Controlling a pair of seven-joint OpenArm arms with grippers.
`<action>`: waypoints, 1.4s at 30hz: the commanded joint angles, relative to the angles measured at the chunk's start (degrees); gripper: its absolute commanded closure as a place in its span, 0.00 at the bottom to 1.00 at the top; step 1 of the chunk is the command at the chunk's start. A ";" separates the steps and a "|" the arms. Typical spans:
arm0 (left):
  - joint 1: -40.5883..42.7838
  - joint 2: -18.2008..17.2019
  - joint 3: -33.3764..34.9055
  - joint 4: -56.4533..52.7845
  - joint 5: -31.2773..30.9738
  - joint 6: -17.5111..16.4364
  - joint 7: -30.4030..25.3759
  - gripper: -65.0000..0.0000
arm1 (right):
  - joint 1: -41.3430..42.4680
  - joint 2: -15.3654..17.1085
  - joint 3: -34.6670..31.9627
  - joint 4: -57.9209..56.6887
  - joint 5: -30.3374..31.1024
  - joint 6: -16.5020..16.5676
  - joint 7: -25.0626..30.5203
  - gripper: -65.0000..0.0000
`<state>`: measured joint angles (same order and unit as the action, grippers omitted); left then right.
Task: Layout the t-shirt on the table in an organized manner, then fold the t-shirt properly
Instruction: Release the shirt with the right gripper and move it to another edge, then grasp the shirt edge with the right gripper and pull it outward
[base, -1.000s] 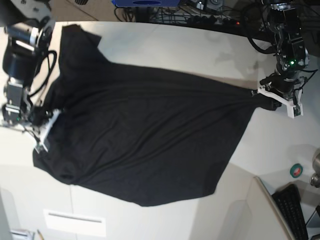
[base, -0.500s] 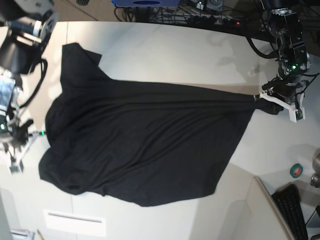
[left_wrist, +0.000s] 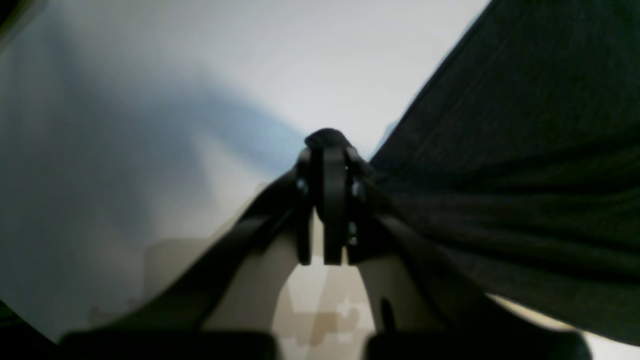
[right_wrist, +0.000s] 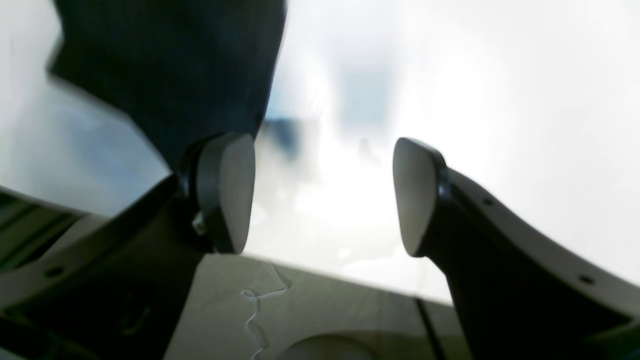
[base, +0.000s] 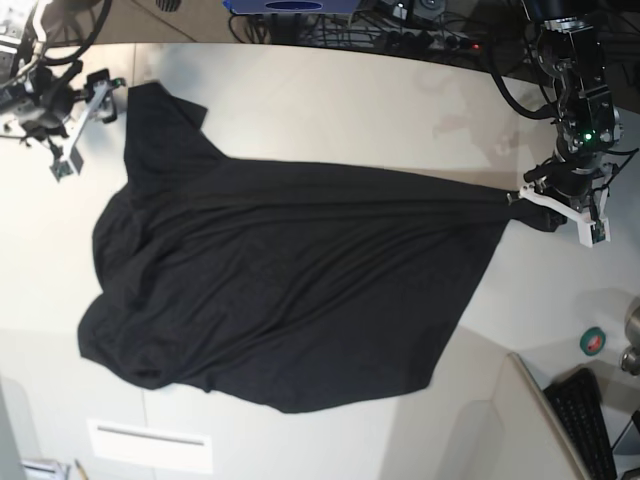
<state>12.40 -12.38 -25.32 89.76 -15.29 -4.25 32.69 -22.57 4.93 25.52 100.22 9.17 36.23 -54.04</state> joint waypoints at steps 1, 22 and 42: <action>-0.49 -0.76 -0.22 1.01 -0.05 0.43 -1.17 1.00 | 0.02 -0.05 0.02 0.92 0.98 0.21 1.07 0.40; -0.14 -0.76 -0.66 1.01 -0.05 0.43 -1.17 1.00 | -2.27 -0.40 -7.01 4.79 0.81 0.21 1.95 1.00; -0.49 -0.67 -0.66 6.11 -0.05 0.43 4.98 1.00 | -2.00 4.96 -16.68 14.37 1.07 3.77 -6.05 1.00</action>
<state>12.19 -12.27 -25.74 94.67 -15.44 -4.27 38.63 -25.17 9.06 8.03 113.86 10.94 40.12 -60.27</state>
